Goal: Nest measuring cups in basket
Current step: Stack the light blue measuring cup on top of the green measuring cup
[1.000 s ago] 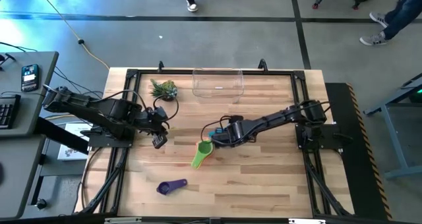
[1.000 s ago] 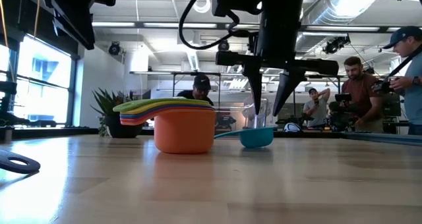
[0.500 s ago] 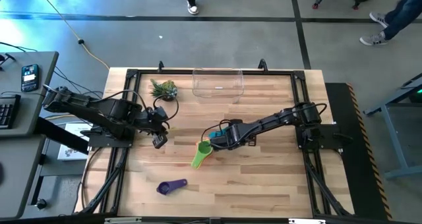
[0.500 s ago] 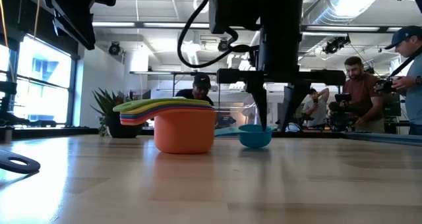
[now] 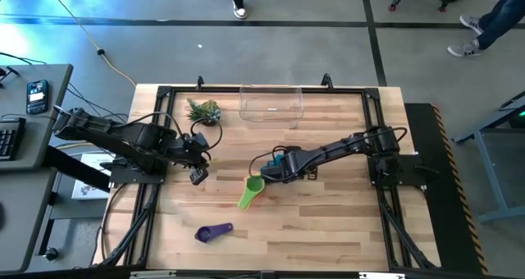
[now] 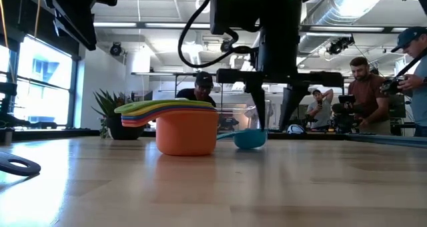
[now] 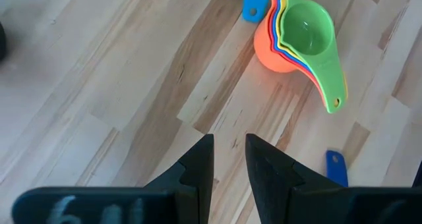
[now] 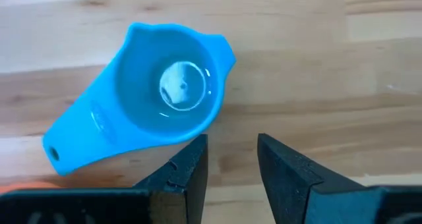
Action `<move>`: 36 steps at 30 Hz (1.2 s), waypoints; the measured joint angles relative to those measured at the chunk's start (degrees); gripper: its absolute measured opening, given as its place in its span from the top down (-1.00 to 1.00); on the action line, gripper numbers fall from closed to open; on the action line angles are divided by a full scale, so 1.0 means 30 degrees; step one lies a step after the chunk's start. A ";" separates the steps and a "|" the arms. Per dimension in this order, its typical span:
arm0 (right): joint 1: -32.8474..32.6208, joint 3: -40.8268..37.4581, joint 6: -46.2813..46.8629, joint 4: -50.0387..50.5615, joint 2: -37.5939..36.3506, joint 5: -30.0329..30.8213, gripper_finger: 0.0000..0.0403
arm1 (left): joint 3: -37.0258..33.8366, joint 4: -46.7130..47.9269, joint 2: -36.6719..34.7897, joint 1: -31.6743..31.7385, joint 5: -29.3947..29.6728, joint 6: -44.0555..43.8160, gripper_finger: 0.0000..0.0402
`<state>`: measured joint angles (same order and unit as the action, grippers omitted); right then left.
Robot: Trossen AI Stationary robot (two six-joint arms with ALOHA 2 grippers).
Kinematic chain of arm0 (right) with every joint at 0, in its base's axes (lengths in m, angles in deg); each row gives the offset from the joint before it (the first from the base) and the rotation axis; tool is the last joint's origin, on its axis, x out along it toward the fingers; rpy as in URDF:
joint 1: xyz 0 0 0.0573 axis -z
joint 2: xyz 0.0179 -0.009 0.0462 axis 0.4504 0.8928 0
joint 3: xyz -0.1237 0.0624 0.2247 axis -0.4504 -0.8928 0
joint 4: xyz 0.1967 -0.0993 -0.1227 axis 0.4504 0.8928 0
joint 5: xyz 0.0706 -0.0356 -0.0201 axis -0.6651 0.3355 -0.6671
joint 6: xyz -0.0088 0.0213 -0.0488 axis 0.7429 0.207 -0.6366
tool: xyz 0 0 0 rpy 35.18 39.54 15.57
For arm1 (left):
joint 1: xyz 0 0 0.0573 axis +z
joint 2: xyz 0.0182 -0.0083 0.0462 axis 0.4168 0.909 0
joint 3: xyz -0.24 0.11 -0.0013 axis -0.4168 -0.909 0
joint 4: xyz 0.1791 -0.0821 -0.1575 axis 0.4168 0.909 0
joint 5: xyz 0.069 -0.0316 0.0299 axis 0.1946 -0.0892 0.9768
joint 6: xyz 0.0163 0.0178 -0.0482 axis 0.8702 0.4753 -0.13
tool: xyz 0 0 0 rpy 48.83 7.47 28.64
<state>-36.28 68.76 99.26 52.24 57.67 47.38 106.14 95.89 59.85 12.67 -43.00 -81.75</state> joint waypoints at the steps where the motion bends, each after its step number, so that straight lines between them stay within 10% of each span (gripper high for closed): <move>1: 0.0068 0.0000 -0.0165 -0.0220 0.0000 -0.0030 0.39 | 0.0000 0.0000 0.0006 0.0000 0.0000 0.0030 0.62; 36: 0.1679 0.0007 -0.2291 -0.1289 0.0410 -0.0144 0.39 | 0.0000 -0.0036 0.0005 0.0007 0.0111 0.0829 0.62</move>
<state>-31.24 68.79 92.38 48.37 58.90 46.95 106.14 95.78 59.86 12.69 -42.67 -79.27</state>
